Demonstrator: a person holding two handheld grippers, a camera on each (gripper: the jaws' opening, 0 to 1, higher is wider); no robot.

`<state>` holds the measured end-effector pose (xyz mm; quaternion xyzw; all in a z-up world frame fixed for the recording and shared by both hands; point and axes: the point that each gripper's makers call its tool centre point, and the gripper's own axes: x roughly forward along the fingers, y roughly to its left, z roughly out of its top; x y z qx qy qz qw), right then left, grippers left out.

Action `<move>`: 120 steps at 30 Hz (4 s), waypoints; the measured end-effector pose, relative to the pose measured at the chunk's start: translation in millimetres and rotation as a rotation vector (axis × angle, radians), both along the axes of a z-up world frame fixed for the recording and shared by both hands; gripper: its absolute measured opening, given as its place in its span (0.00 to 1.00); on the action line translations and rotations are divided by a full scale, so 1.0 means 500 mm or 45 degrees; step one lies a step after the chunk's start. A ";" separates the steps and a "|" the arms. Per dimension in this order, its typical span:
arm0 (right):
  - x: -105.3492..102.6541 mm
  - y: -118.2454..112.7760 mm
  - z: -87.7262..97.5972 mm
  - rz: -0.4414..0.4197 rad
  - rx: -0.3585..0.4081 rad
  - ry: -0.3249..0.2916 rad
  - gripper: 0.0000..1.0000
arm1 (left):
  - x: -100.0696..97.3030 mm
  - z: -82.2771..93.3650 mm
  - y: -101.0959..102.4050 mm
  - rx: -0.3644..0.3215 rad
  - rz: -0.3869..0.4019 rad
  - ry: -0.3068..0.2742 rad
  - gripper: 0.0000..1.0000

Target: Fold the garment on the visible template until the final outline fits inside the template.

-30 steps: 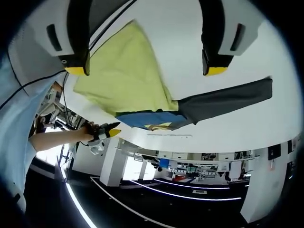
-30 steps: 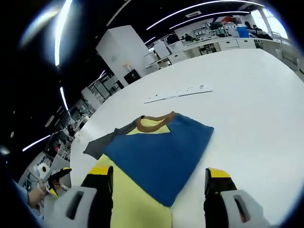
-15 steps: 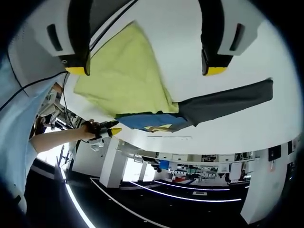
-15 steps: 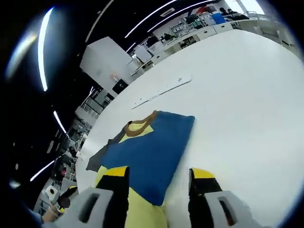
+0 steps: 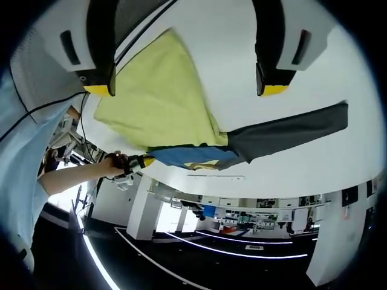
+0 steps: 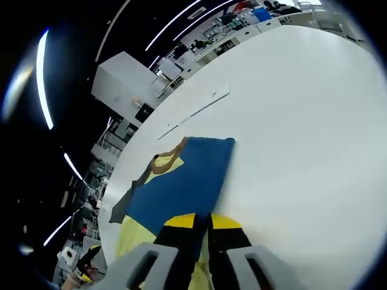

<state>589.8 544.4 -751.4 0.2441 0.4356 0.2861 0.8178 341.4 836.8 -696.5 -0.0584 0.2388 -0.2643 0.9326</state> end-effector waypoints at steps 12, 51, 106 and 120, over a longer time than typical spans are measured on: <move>0.019 -0.015 -0.012 0.000 -0.082 -0.053 0.00 | -0.001 -0.004 0.002 0.004 0.006 0.010 0.94; 0.052 -0.070 -0.009 -0.053 -0.117 -0.088 0.00 | 0.001 -0.008 0.008 0.008 0.023 0.018 0.94; -0.077 -0.063 0.096 0.197 -0.085 -0.426 0.78 | 0.086 -0.015 0.258 0.018 0.417 0.038 0.84; -0.121 -0.073 0.101 0.248 -0.105 -0.424 0.78 | 0.119 -0.067 0.434 0.002 0.902 0.058 0.57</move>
